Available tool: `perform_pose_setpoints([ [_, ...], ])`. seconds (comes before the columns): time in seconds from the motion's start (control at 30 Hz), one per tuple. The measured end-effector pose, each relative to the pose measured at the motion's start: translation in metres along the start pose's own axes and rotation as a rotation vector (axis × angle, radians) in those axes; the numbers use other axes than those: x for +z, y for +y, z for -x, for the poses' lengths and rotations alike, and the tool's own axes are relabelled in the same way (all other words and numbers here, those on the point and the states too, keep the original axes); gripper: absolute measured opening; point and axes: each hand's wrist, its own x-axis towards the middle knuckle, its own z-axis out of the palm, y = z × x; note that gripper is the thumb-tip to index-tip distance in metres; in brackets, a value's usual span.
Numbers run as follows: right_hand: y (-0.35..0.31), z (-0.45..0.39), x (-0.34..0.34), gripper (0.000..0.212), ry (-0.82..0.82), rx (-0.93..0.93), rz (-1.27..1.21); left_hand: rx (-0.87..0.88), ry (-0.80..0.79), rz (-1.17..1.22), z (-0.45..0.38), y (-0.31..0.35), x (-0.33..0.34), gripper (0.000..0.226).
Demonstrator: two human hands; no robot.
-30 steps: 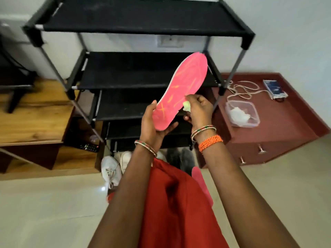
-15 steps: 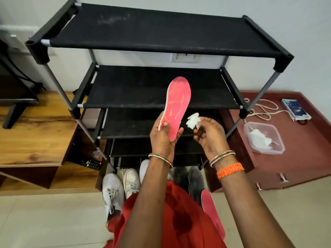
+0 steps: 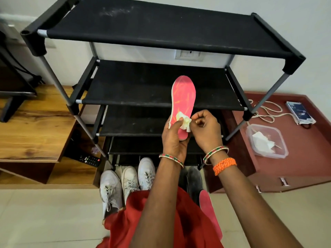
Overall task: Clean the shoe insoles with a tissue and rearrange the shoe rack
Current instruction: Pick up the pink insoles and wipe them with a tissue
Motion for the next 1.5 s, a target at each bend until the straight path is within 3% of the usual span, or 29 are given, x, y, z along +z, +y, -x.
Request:
perform_pose_setpoints([
  [0.1, -0.004, 0.001, -0.001, 0.013, 0.043, -0.05, 0.021, 0.024, -0.031, -0.043, 0.0, -0.002, 0.0, 0.045],
  [0.27, -0.007, 0.003, -0.001, 0.008, 0.05, -0.095, 0.084, 0.078, 0.075, -0.128, 0.001, -0.005, -0.003, 0.045],
  [0.37, -0.007, 0.004, -0.001, 0.021, 0.086, -0.155, 0.125, 0.117, 0.132, -0.169, 0.001, -0.005, -0.004, 0.044],
  [0.47, -0.008, 0.005, -0.002, 0.018, 0.018, -0.185, 0.184, 0.118, 0.111, -0.211, 0.004, -0.006, -0.002, 0.043],
  [0.63, -0.013, 0.006, -0.002, 0.013, -0.069, -0.084, 0.218, 0.087, 0.171, -0.211, 0.006, -0.004, -0.001, 0.053],
  [0.87, -0.012, 0.008, -0.004, 0.004, 0.051, -0.057, 0.146, 0.004, 0.111, -0.221, 0.002, 0.001, -0.01, 0.044],
  [0.93, -0.013, 0.007, -0.006, 0.01, 0.051, -0.029, 0.085, -0.027, 0.131, -0.229, 0.001, 0.004, -0.009, 0.04],
  [1.07, -0.018, 0.004, -0.012, 0.023, -0.054, 0.005, -0.022, -0.143, 0.133, -0.104, 0.004, 0.011, -0.008, 0.028],
  [1.23, -0.032, 0.004, -0.015, 0.011, -0.091, -0.083, -0.021, -0.196, 0.111, 0.088, 0.004, 0.017, -0.01, 0.034],
  [1.4, -0.038, 0.006, -0.004, 0.01, -0.323, -0.132, 0.161, -0.229, 0.023, 0.181, 0.004, 0.021, -0.01, 0.046],
  [1.5, -0.035, 0.019, 0.012, 0.011, -0.353, -0.202, 0.244, -0.226, 0.01, 0.217, 0.005, 0.019, -0.012, 0.043],
])
